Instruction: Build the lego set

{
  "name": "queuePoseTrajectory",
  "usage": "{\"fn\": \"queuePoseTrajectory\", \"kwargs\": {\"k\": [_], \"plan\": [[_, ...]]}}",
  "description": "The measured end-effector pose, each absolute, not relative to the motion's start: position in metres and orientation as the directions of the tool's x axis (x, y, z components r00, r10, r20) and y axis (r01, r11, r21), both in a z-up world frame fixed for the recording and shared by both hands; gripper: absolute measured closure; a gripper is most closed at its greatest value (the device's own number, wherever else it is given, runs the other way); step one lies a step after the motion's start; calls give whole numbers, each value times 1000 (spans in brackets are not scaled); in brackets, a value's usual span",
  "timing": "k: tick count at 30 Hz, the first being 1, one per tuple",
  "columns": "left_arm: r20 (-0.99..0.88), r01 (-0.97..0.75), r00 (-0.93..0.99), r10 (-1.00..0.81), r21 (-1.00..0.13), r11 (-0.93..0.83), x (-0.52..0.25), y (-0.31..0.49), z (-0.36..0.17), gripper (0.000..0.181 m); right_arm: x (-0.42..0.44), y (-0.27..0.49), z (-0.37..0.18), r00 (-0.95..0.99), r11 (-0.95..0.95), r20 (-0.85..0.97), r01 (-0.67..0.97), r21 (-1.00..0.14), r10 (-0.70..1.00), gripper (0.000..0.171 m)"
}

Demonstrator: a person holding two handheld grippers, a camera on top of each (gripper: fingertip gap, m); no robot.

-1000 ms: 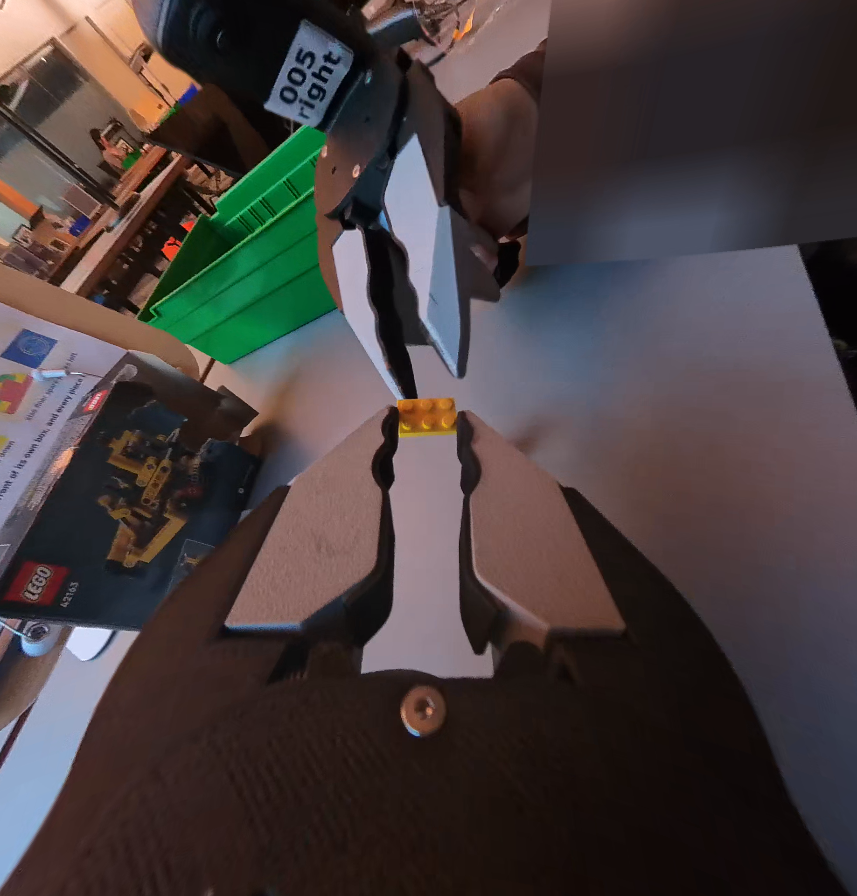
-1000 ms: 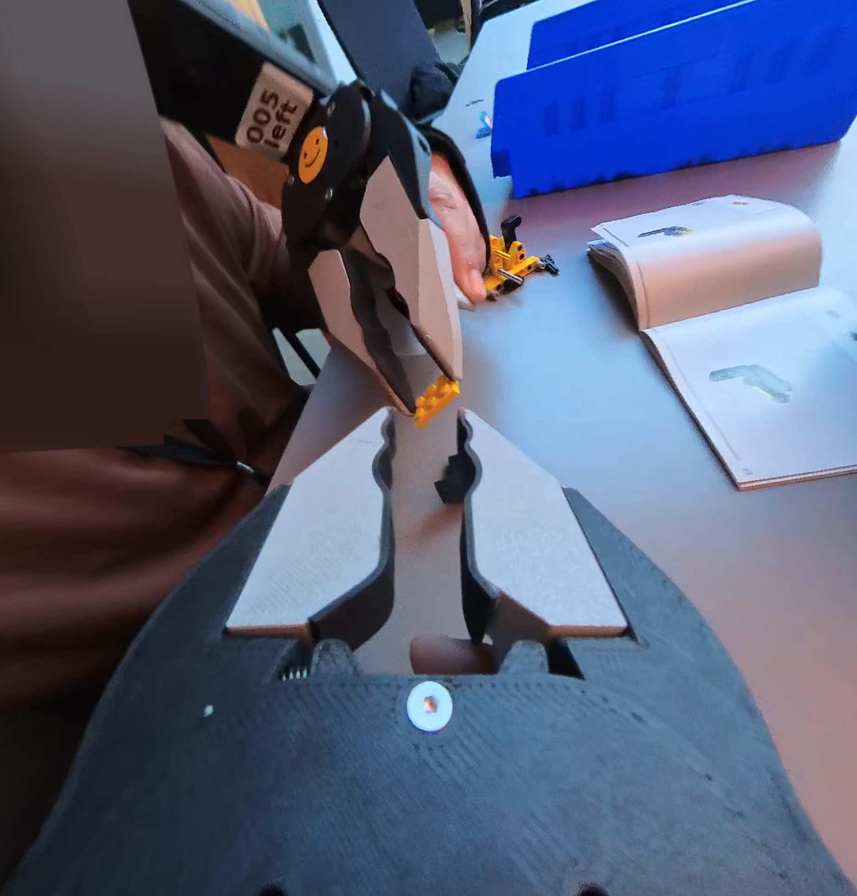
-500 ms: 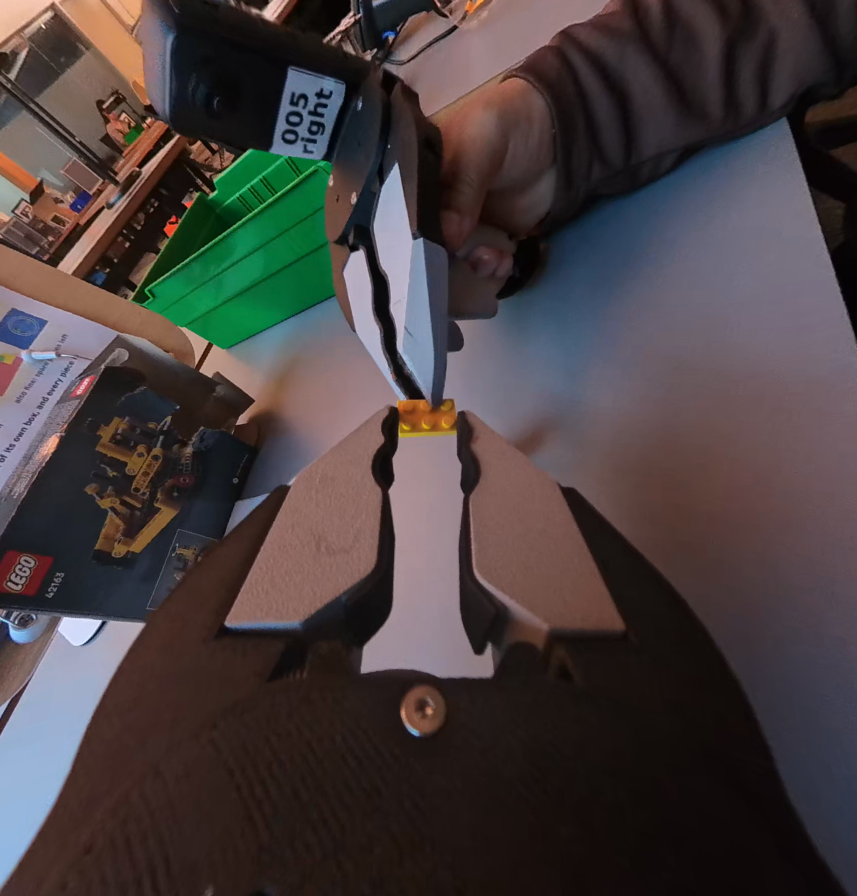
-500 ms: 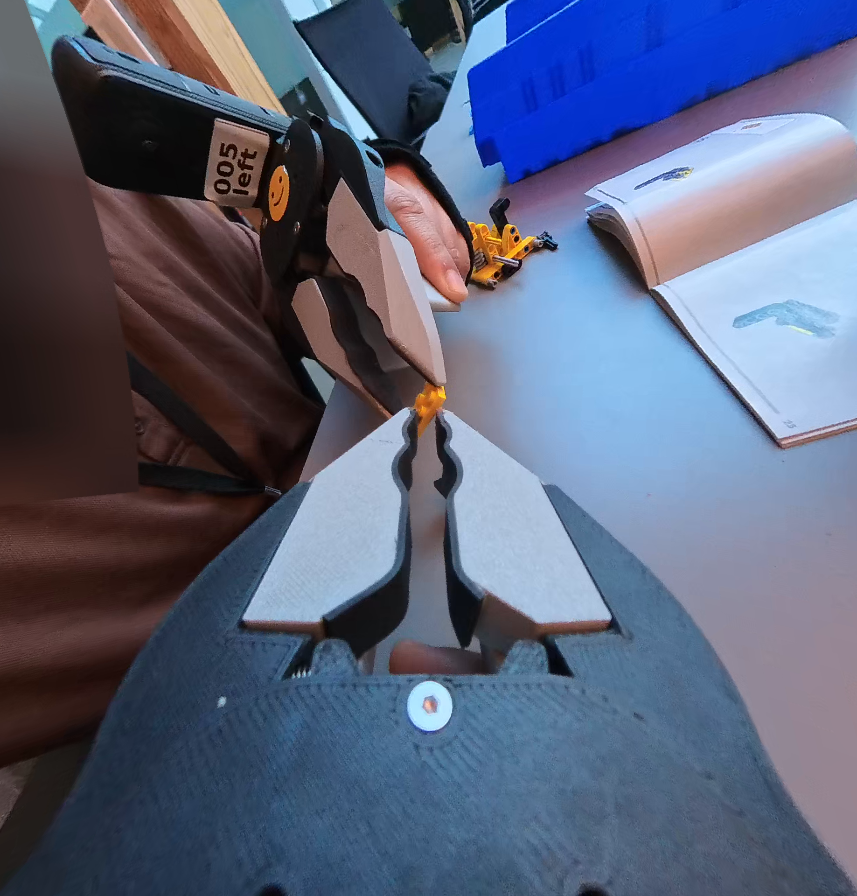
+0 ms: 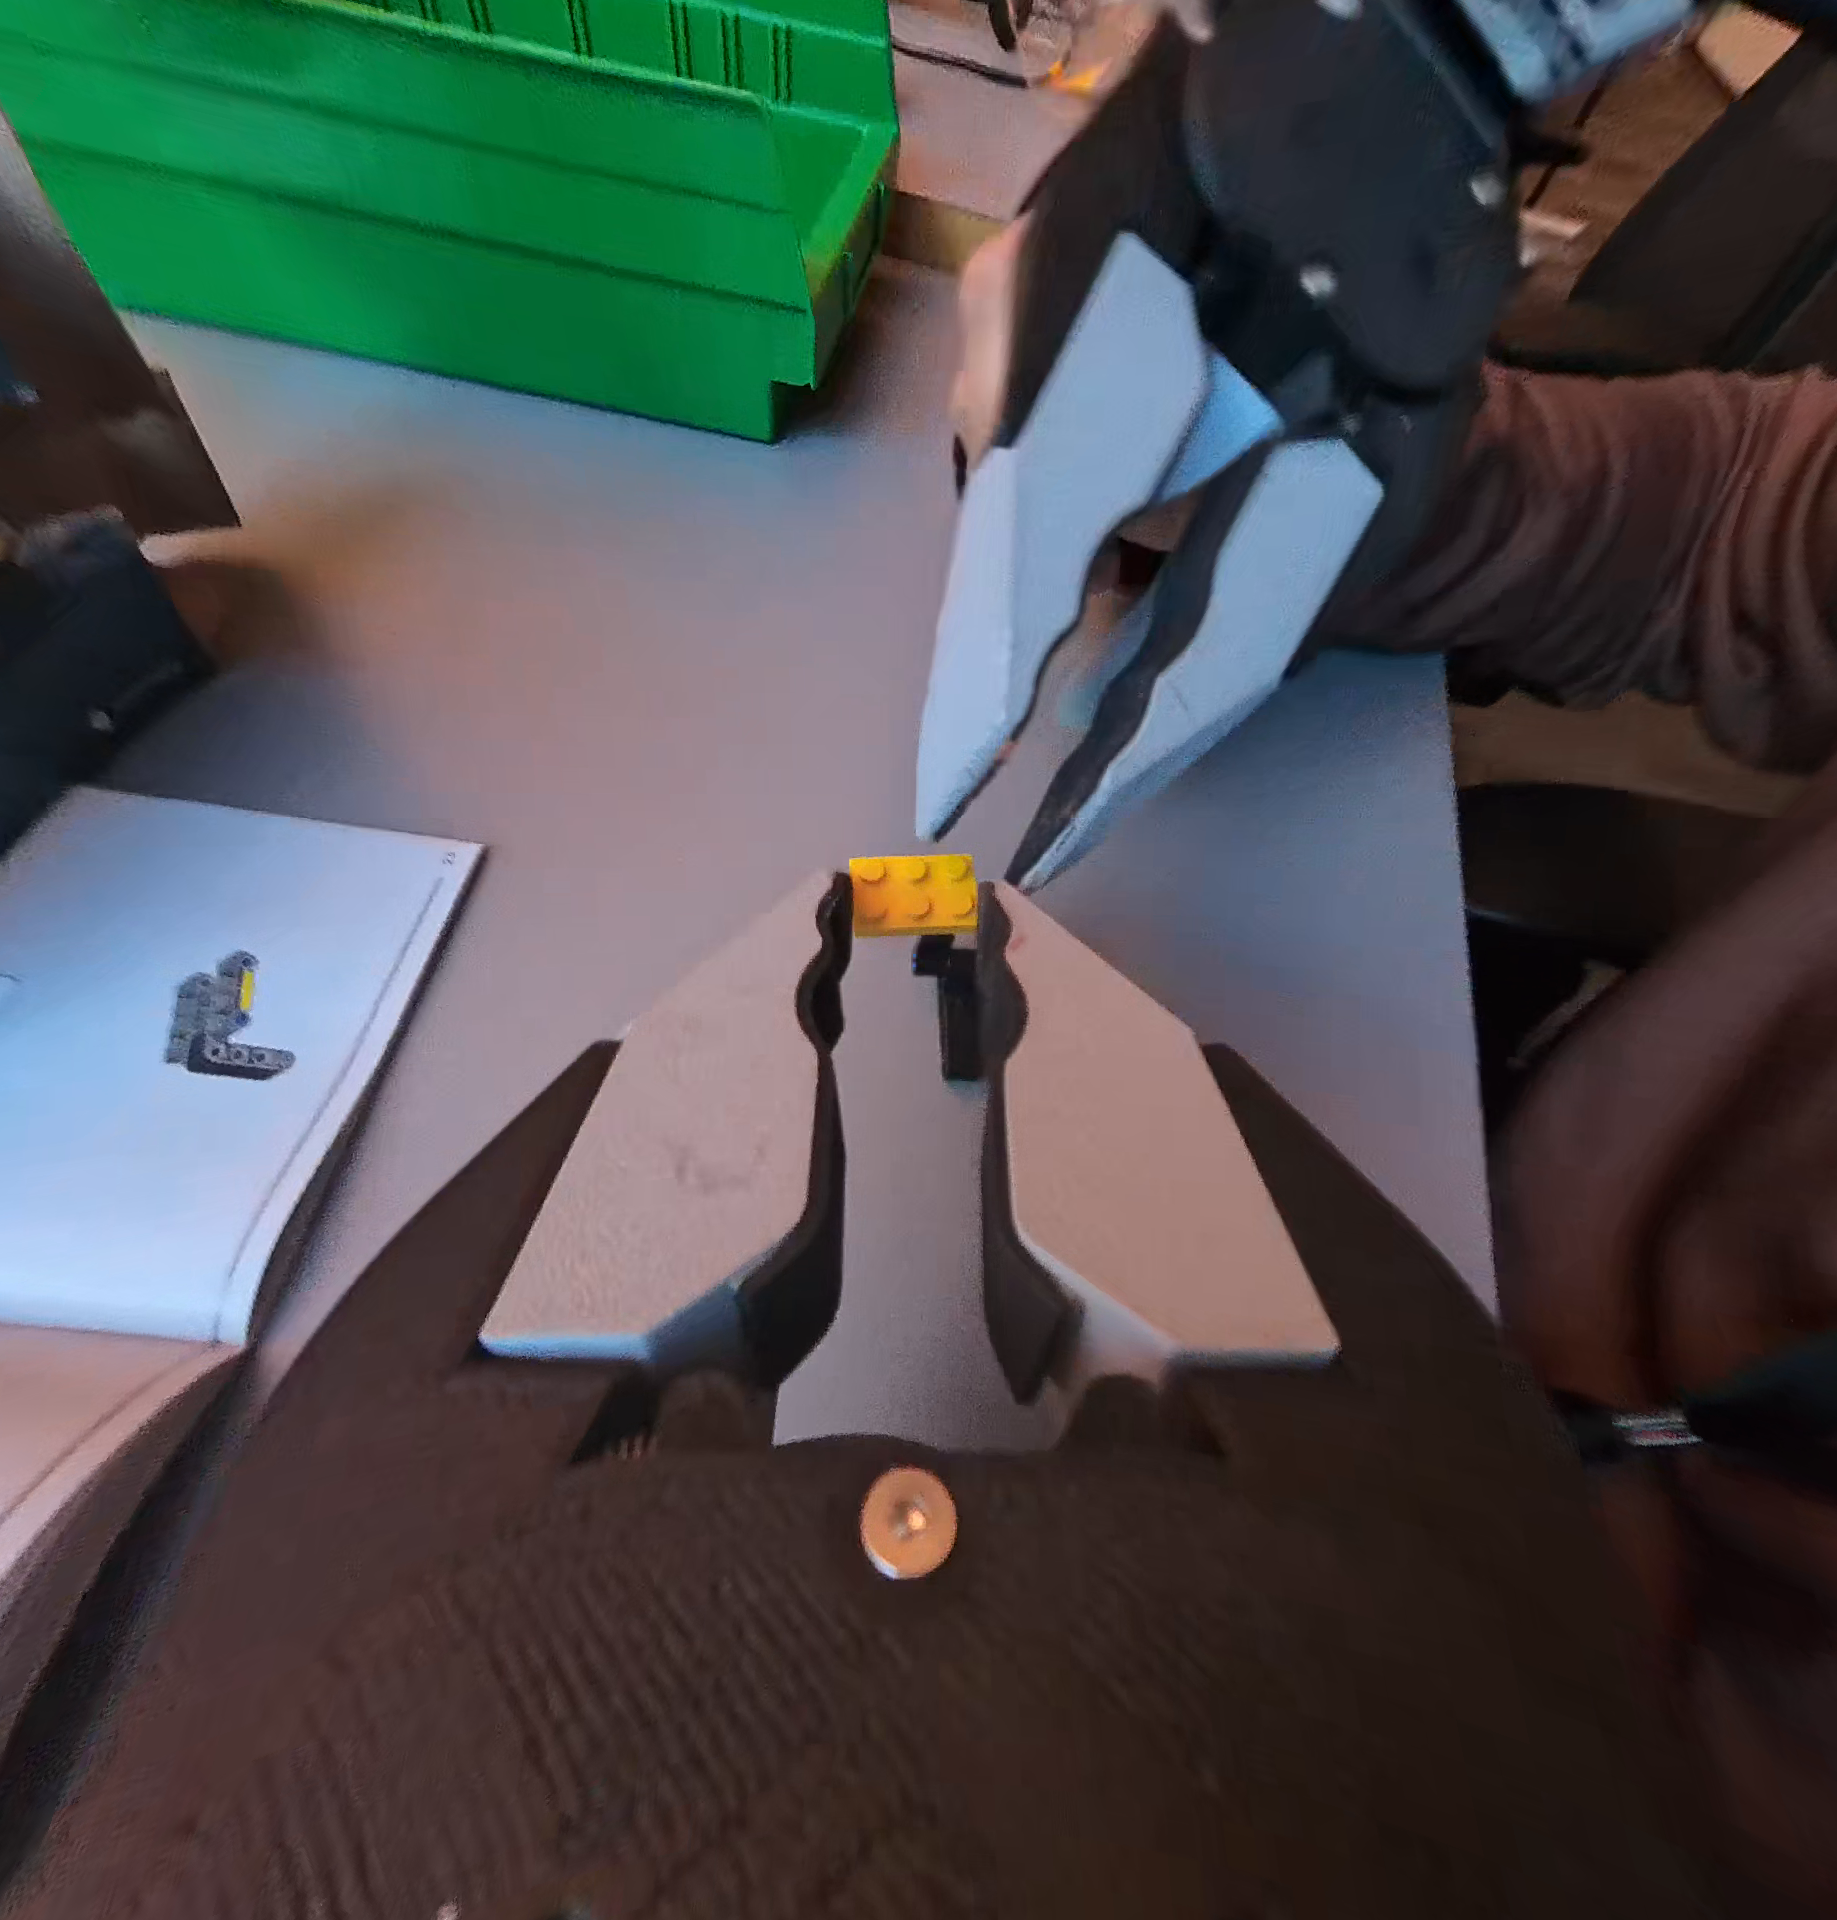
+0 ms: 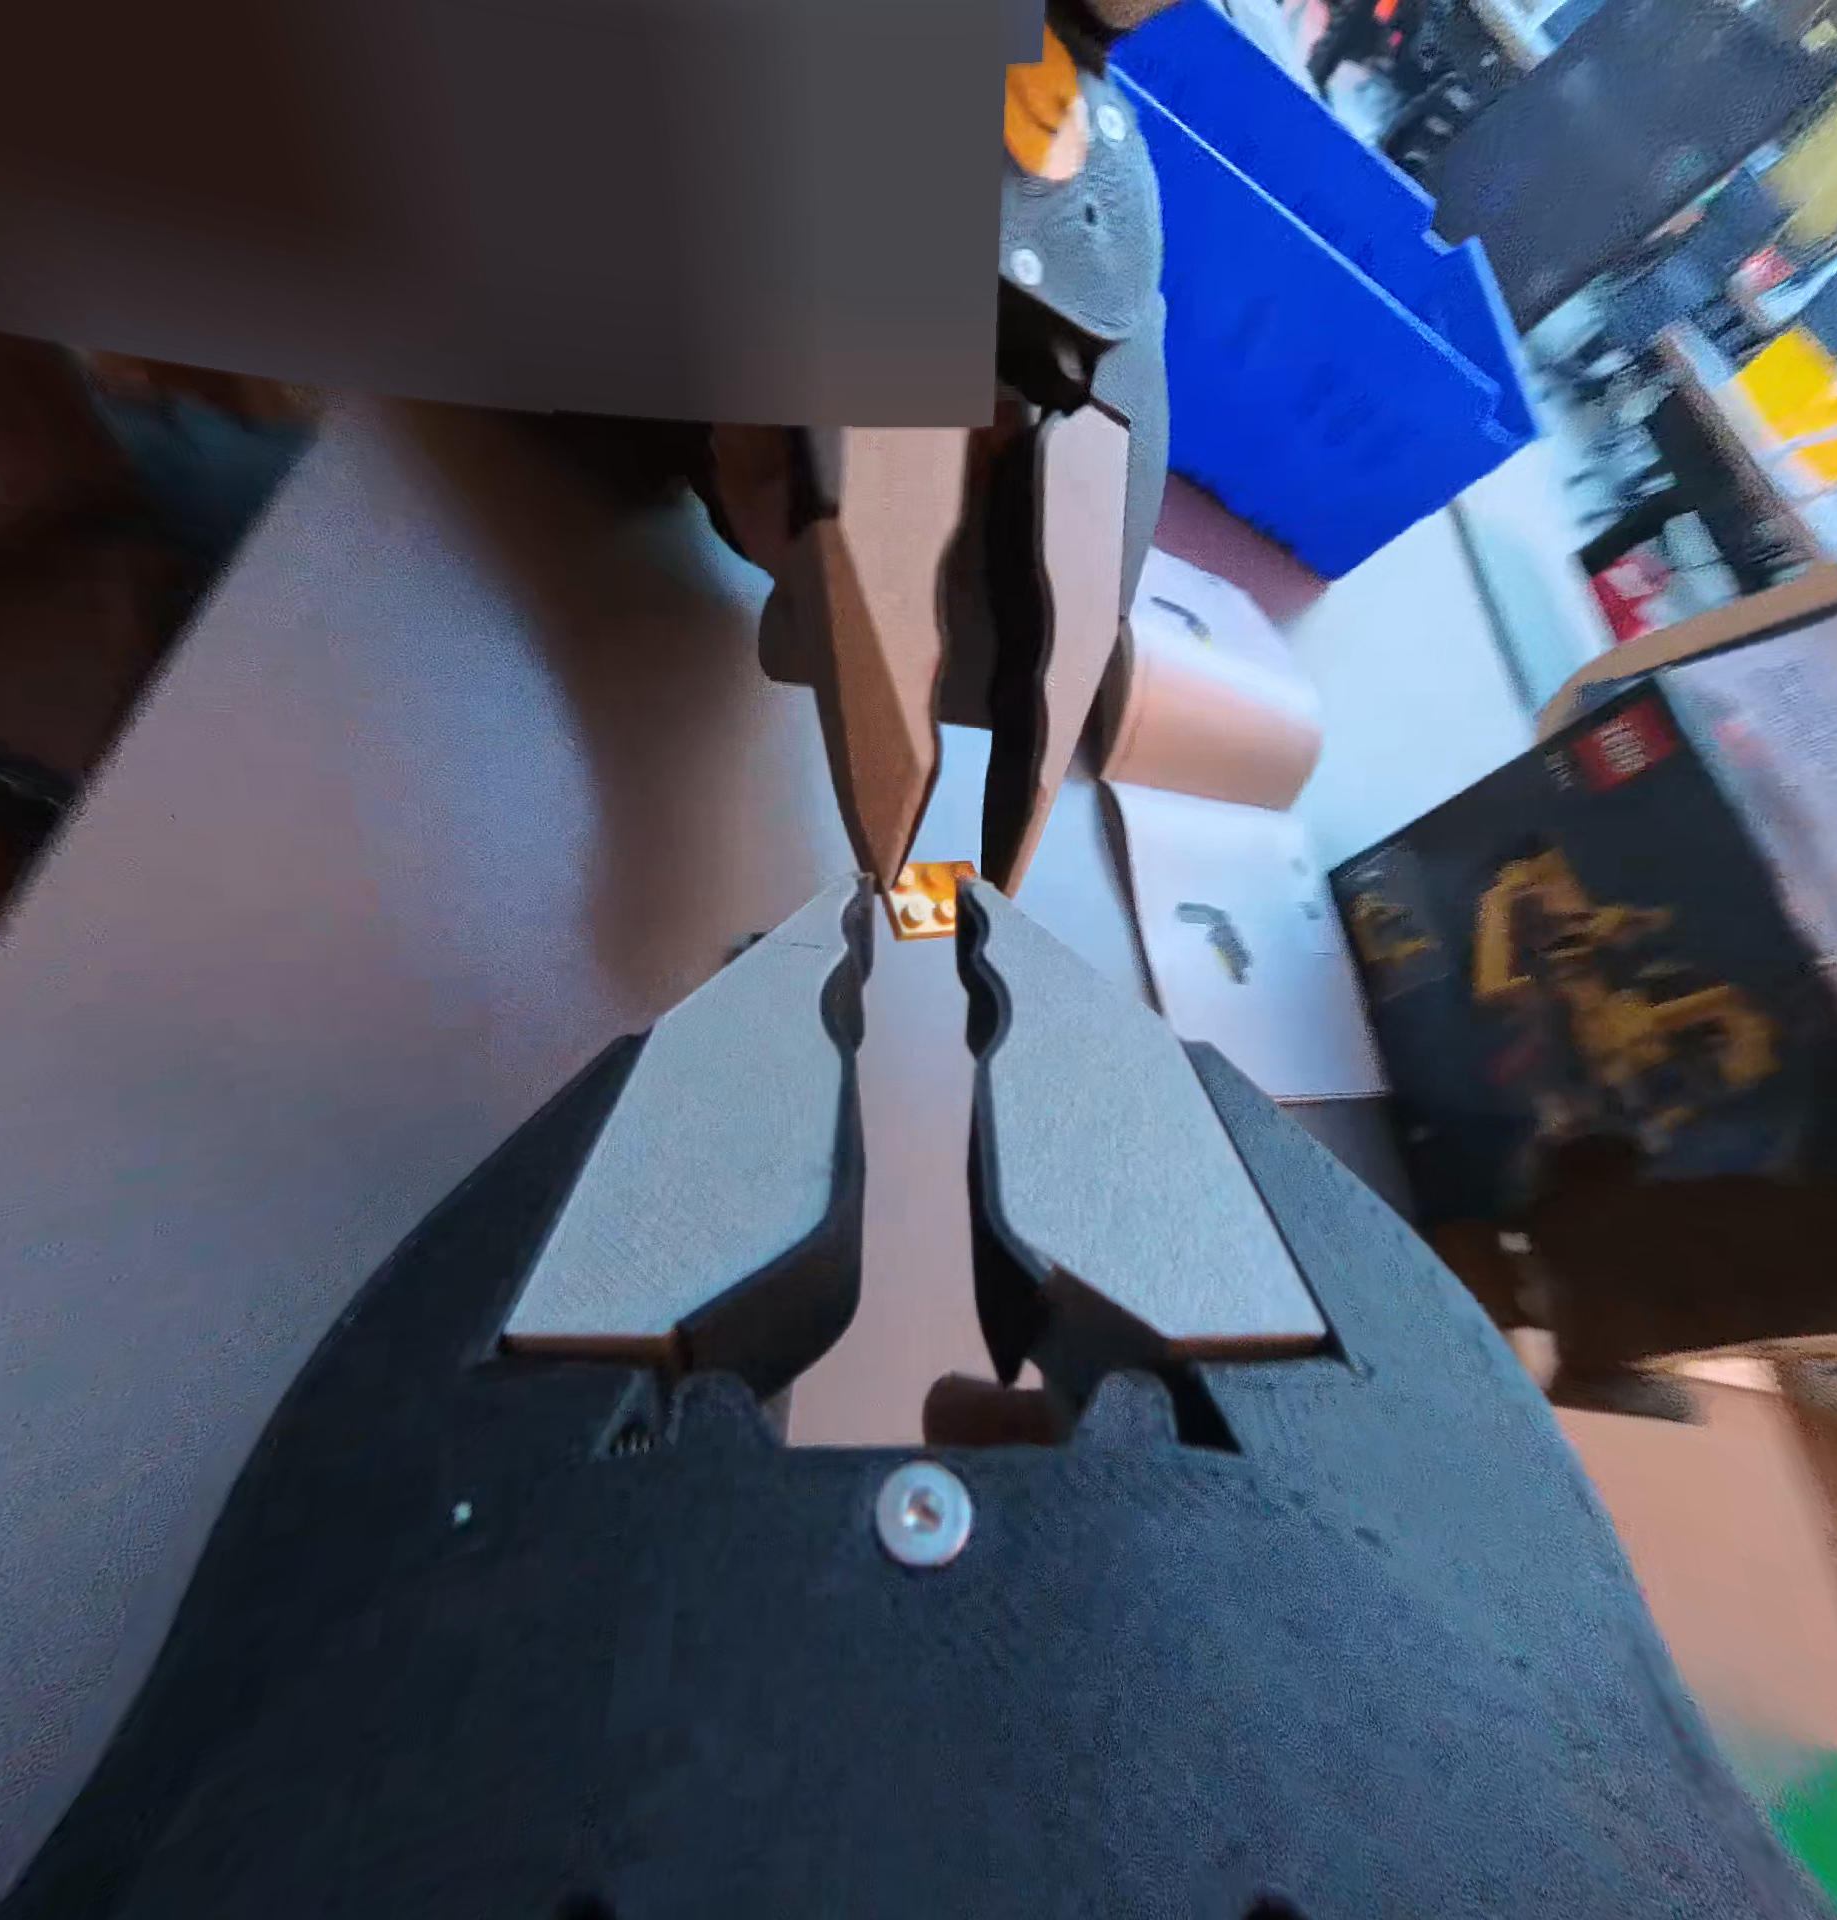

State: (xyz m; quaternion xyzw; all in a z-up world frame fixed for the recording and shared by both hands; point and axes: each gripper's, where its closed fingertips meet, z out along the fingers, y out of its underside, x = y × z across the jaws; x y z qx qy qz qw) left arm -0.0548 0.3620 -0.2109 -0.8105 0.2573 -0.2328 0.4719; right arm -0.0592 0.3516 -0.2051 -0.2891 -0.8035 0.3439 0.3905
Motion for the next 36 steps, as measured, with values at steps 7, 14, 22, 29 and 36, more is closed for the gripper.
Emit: {"fn": "queuePoseTrajectory", "kwargs": {"k": [7,14,22,29,36], "plan": [[196,-148,743,-639,-884,-444,-54,361,-208,160,-66,359,-215,-432,804,686,198,-561,586,158],[195,-61,742,-642,-933,-354,-61,364,-183,165,-73,363,-196,-274,858,813,165,-486,513,170],[-308,-459,745,-592,-880,-121,-72,364,-189,147,-73,377,-184,-316,520,457,156,-840,832,170],[-512,-608,659,-551,-794,11,-63,363,-187,174,-68,359,-189,-415,491,401,135,-861,817,170],[-460,-635,635,-621,-769,-80,-62,361,-201,179,-65,357,-202,-498,402,251,222,-888,830,164]]}}
